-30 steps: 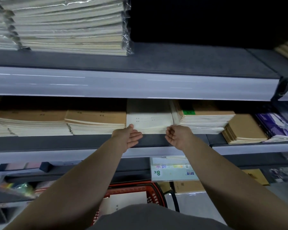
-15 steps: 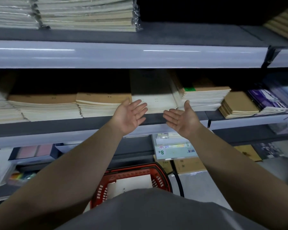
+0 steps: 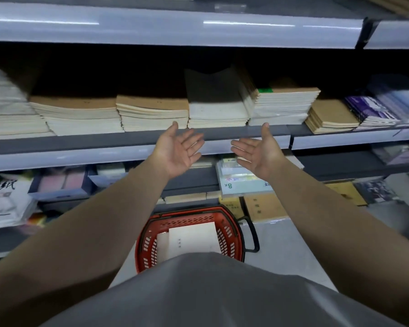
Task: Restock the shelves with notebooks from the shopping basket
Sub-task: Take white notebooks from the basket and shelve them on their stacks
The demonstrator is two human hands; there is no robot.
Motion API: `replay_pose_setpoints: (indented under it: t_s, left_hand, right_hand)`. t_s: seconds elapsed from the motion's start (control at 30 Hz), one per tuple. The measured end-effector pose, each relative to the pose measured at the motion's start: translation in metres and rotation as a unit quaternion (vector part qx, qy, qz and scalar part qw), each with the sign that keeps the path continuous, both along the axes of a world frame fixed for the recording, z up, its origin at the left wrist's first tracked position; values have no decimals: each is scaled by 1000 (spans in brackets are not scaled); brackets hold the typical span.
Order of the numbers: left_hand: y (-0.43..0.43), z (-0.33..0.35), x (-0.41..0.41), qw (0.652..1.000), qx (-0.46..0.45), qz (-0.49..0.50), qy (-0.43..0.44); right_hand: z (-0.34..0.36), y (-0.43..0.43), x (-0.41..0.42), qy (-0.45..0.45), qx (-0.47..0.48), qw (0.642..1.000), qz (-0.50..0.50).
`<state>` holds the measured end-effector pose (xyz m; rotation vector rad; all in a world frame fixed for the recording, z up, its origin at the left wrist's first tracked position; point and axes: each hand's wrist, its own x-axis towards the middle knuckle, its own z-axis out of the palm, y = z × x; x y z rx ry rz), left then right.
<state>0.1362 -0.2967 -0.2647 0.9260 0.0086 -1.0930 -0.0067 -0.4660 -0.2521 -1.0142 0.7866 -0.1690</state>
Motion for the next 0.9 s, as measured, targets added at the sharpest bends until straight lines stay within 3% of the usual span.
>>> replay_pose_setpoints:
  t_s: [0.47, 0.9]
  left_hand:
    - [70, -44, -103, 994, 107, 16, 19]
    - [97, -124, -153, 976, 177, 10, 128]
  right_hand:
    - [-44, 47, -97, 72, 26, 995, 58]
    - [-131, 67, -139, 104, 109, 989, -6]
